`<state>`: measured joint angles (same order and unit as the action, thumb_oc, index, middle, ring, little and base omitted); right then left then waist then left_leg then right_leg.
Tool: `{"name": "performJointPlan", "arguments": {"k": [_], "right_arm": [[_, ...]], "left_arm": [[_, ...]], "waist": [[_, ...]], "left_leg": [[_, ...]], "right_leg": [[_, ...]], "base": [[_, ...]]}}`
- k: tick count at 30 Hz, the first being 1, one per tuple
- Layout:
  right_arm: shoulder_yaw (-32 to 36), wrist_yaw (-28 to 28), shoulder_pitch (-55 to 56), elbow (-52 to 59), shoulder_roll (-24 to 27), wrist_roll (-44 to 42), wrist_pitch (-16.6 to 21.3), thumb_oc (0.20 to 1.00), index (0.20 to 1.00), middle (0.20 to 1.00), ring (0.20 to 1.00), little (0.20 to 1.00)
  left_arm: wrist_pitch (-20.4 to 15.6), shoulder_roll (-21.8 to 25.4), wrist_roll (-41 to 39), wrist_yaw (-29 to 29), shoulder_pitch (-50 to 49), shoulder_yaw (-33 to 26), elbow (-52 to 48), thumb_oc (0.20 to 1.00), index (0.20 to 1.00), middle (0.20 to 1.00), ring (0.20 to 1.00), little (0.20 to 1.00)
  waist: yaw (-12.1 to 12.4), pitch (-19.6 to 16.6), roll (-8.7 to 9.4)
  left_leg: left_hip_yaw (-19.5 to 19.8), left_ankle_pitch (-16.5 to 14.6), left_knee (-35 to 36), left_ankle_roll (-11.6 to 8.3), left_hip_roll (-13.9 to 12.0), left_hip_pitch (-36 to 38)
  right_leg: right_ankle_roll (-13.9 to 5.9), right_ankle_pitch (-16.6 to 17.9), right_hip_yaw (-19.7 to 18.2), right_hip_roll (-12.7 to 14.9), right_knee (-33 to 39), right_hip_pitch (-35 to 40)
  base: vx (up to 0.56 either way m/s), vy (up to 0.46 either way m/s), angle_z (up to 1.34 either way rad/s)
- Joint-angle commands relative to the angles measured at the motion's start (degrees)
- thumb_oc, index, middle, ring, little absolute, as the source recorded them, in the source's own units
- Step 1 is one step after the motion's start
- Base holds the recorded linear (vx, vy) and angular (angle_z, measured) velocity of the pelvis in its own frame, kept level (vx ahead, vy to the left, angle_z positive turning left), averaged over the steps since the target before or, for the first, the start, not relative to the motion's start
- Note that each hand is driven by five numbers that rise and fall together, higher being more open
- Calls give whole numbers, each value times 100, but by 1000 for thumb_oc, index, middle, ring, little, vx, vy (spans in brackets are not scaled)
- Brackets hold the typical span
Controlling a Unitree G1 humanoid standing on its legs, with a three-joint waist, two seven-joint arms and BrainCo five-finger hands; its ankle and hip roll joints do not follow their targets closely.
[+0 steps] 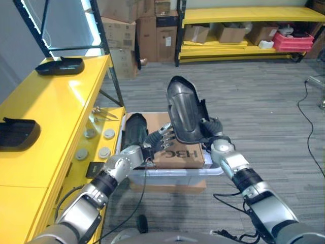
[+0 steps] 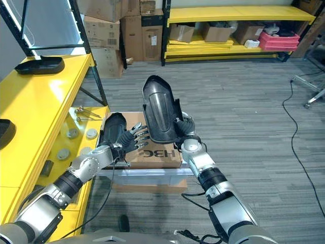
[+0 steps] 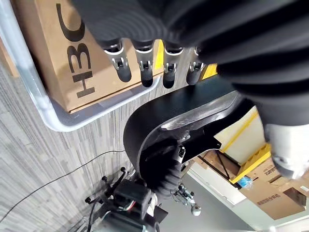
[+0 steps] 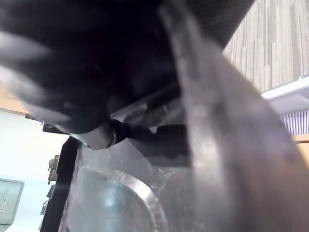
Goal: Move parts from the plastic box to the shelf.
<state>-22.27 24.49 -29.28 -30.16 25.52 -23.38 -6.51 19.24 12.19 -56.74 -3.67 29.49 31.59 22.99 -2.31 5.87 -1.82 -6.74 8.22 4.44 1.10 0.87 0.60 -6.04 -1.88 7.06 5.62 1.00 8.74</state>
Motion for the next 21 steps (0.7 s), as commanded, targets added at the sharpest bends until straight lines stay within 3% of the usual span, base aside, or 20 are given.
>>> {"name": "performJointPlan", "arguments": {"k": [1,8,11,15,21], "right_arm": [[-108,-96,-724,95,-143,-146,266,200,200,200,200,200],[-254,-198,-752,-7,-357,-140,289,200,200,200,200,200],[-274,-124,-804,47,-350,-108,291,200,200,200,200,200],[-145,11,-716,453,-163,14,152,200,200,200,200,200],[211,1,-425,831,148,-67,162,200,200,200,200,200]], "left_arm": [[-312,-436,-367,58,643,222,216,1000,1000,1000,1000,1000],[-524,-483,265,270,790,206,189,1000,1000,1000,1000,1000],[-761,-365,973,863,887,230,119,1000,1000,1000,1000,1000],[-956,-17,1292,1521,893,-101,102,1000,1000,1000,1000,1000],[-948,288,1482,1366,668,-675,232,1000,1000,1000,1000,1000]], "waist": [[240,-352,213],[276,-382,217],[316,-382,222],[360,-381,237],[425,-344,277]], "left_leg": [[-146,-1100,-620,-131,-10,247],[-115,-1087,-593,-129,4,269],[-68,-1075,-567,-136,10,277],[-9,-1065,-553,-140,19,291],[69,-1049,-514,-124,25,313]], "right_leg": [[-311,825,94,152,309,-725],[-308,831,131,154,329,-705],[-324,833,152,158,340,-696],[-352,831,192,173,351,-673],[-386,838,290,197,357,-639]], "base": [[0,0,0],[0,0,0],[0,0,0],[0,0,0],[-2,-7,3]]}}
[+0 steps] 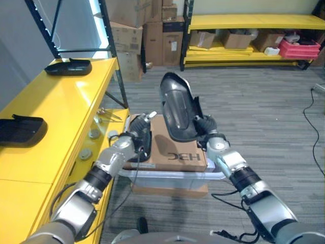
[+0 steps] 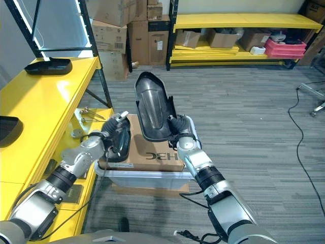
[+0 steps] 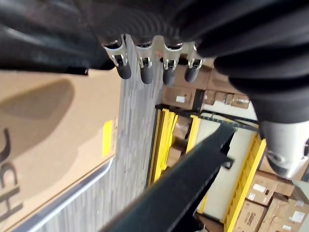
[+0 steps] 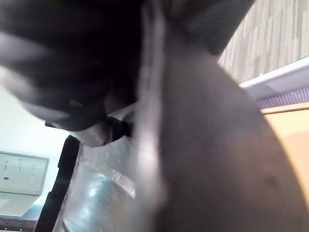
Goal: Move parts from the plastic box to the shelf.
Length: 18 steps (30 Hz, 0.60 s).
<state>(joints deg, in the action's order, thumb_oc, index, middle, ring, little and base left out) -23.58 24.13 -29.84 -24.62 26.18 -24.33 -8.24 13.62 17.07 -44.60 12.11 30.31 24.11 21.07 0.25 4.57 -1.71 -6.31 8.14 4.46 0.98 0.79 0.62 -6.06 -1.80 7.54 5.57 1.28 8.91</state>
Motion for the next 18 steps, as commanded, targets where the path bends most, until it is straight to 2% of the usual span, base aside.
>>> {"name": "performJointPlan", "arguments": {"k": [1,7,18], "right_arm": [[368,11,-350,270,95,22,357,200,200,200,200,200],[250,-83,-405,86,-70,65,448,200,200,200,200,200],[-124,-39,-548,-368,-458,30,460,200,200,200,200,200]], "left_arm": [[-361,-200,268,-284,578,52,427,1000,1000,1000,1000,1000],[-187,-466,86,-404,551,277,445,1000,1000,1000,1000,1000],[-444,-911,-268,-452,665,697,529,1000,1000,1000,1000,1000]], "waist": [[174,-209,271],[196,-177,270],[165,-183,278]], "left_leg": [[36,-1040,-511,-109,36,310],[64,-1020,-454,-88,37,349],[30,-1029,-430,-76,34,372]], "right_leg": [[-384,827,250,202,332,-654],[-387,838,286,204,341,-629],[-377,833,265,196,342,-636]], "base": [[-6,-9,9],[-4,-8,4],[0,0,0]]}}
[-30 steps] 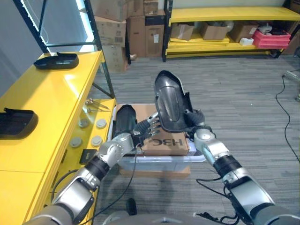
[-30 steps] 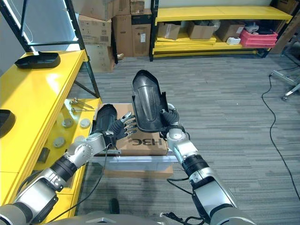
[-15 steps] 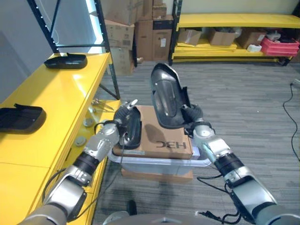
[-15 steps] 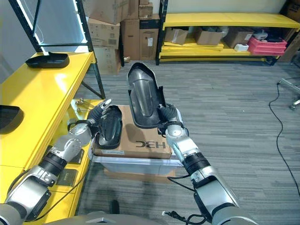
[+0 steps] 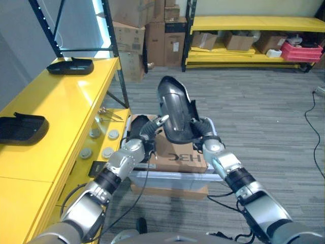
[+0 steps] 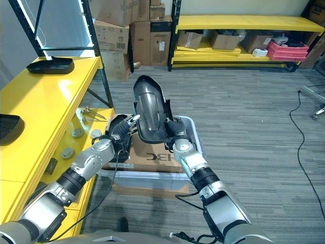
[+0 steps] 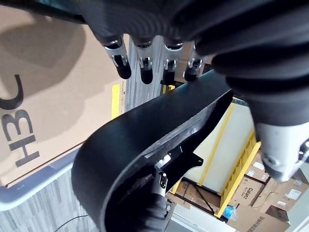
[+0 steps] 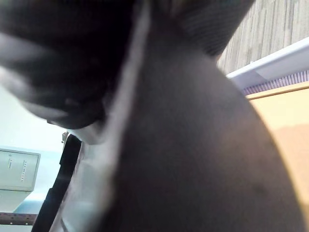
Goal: Move parts from the plastic box to the shelf.
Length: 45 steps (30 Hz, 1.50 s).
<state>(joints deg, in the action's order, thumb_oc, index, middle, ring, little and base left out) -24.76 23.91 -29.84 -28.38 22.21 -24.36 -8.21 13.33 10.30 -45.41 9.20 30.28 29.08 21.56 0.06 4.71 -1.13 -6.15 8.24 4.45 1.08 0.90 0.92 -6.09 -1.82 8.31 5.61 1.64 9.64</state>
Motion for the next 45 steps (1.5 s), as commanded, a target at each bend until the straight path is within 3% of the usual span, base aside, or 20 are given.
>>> {"name": "performJointPlan", "arguments": {"k": [1,7,12,17,18,19,35,38,39,40,41,42,45], "right_arm": [[-35,-26,-564,-40,-92,24,459,200,200,200,200,200],[-224,-111,-702,-255,-294,39,442,200,200,200,200,200],[-496,-154,-815,-378,-487,103,173,200,200,200,200,200],[-703,-205,-771,-476,-633,222,193,200,200,200,200,200],[-754,-229,-763,-442,-652,251,166,200,200,200,200,200],[-772,-231,-759,-429,-662,250,157,200,200,200,200,200],[-1044,-377,-767,-426,-769,184,159,200,200,200,200,200],[-1085,-348,-772,-393,-803,-2,158,200,200,200,200,200],[-1061,-319,-735,-363,-832,-428,262,200,200,200,200,200],[-1036,-281,-715,-325,-851,-729,322,598,598,598,598,598],[-1022,-302,-704,-307,-860,-868,344,896,896,896,896,896],[-934,-284,-665,-245,-904,-1358,439,1000,1000,1000,1000,1000],[-613,-357,-521,-184,-1079,-2545,744,1000,1000,1000,1000,1000]], "left_arm": [[-404,-253,-207,-158,681,237,455,1000,1000,1000,1000,1000],[-333,-397,-116,-85,785,454,444,1000,1000,1000,1000,1000],[-250,-411,501,-230,863,736,517,1000,1000,1000,1000,1000],[-227,-329,894,-296,929,935,337,1000,1000,1000,1000,1000],[-281,-294,1010,-269,952,966,305,247,247,247,247,247],[-296,-281,1022,-283,959,976,290,200,200,200,200,200],[-495,-55,1599,-573,1066,1350,-426,200,200,200,200,200],[-590,-57,1513,-426,1055,1378,-496,200,200,200,200,200],[-664,-33,1473,-304,1032,1363,-587,200,200,200,200,200],[-692,-19,1446,-236,1020,1344,-622,200,200,200,200,200],[-708,-13,1418,-192,1013,1334,-636,200,200,200,200,200],[-770,-1,1334,-56,987,1289,-681,200,200,200,200,200],[-1032,40,1318,281,962,1062,-769,200,200,200,200,200]], "waist": [[187,-197,221],[194,-202,227],[216,-214,232],[232,-213,208],[231,-205,205],[233,-206,204],[280,-220,205],[279,-222,200],[283,-220,195],[286,-216,195],[287,-214,195],[292,-203,194],[326,-185,181]], "left_leg": [[14,-1040,-429,-85,23,341],[12,-1049,-433,-85,28,350],[26,-1064,-439,-83,37,350],[34,-1059,-452,-84,41,336],[37,-1060,-446,-85,42,340],[39,-1060,-445,-85,44,340],[73,-1038,-395,-90,48,361],[69,-1028,-382,-93,47,371],[77,-1019,-384,-102,47,366],[81,-1014,-385,-107,45,368],[82,-1013,-386,-110,44,369],[96,-1005,-384,-116,42,378],[122,-992,-379,-123,45,392]], "right_leg": [[-373,835,187,190,306,-708],[-362,828,173,182,306,-696],[-355,816,160,179,305,-698],[-350,809,156,186,300,-699],[-356,808,151,187,297,-701],[-355,806,148,185,298,-700],[-351,791,172,174,311,-673],[-349,789,168,169,314,-665],[-350,793,162,170,314,-665],[-350,795,162,171,313,-661],[-351,795,163,173,313,-658],[-348,800,165,176,314,-645],[-338,810,192,189,323,-614]], "base": [[0,0,0],[0,0,0],[0,0,0],[0,0,0],[0,0,0],[0,0,0],[0,0,0],[0,0,0],[0,0,0],[0,0,0],[0,0,0],[0,0,0],[0,0,0]]}}
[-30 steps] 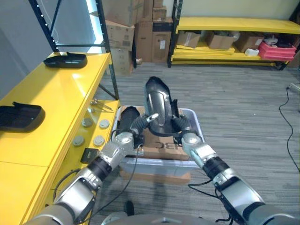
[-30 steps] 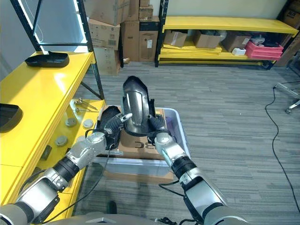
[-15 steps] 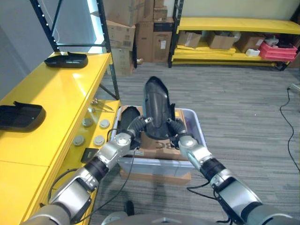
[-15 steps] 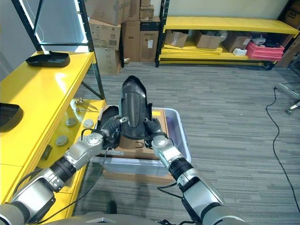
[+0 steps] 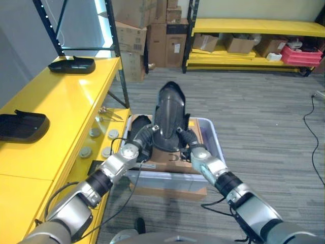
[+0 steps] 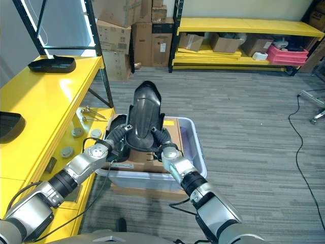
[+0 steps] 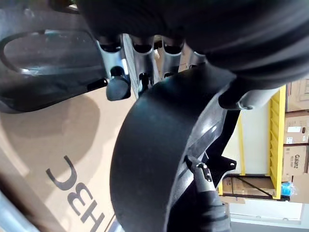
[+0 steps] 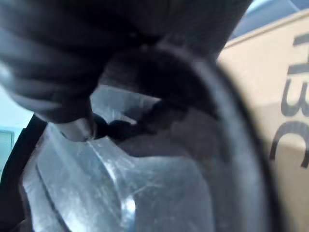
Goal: Move parts from the plastic box to the shelf.
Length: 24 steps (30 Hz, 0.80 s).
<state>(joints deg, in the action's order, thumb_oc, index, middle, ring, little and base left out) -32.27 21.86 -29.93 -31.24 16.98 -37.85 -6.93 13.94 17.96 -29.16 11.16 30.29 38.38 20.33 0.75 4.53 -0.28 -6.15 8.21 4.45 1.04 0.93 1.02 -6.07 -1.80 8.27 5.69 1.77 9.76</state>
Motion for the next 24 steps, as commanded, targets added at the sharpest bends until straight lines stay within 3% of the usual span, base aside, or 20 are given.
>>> {"name": "performJointPlan", "arguments": {"k": [1,7,12,14,24], "right_arm": [[282,-164,-436,117,-617,-1475,758,1000,1000,1000,1000,1000],[1082,-374,41,500,-575,-1533,1293,1000,1000,1000,1000,1000],[1523,-424,373,1113,-383,-1285,1464,1000,1000,1000,1000,1000],[1606,-450,488,1289,-351,-1237,1431,1000,1000,1000,1000,1000],[2053,-1320,2170,2231,65,-818,587,1000,1000,1000,1000,1000]], "left_arm": [[-1219,-679,-461,202,950,-7,-703,200,200,200,200,200],[-1764,-213,-708,320,788,-861,-868,200,200,200,200,200],[-1961,31,-529,437,571,-1227,-885,200,200,200,200,200],[-1980,54,-485,449,481,-1282,-906,200,200,200,200,200],[-2252,439,127,692,-582,-1970,-1303,200,200,200,200,200]], "waist": [[276,-172,92],[312,-187,54],[271,-196,38],[252,-197,40],[104,-115,35]], "left_leg": [[136,-989,-380,-120,44,387],[143,-982,-413,-114,48,362],[184,-972,-385,-91,70,344],[189,-973,-382,-78,82,344],[258,-922,-267,106,229,316]], "right_leg": [[-340,808,212,187,313,-615],[-341,805,285,212,322,-600],[-355,794,267,210,322,-630],[-358,792,251,207,320,-635],[-445,703,199,239,-27,-834]], "base": [[0,0,0],[0,0,0],[-3,5,1],[0,0,0],[-13,5,-6]]}}
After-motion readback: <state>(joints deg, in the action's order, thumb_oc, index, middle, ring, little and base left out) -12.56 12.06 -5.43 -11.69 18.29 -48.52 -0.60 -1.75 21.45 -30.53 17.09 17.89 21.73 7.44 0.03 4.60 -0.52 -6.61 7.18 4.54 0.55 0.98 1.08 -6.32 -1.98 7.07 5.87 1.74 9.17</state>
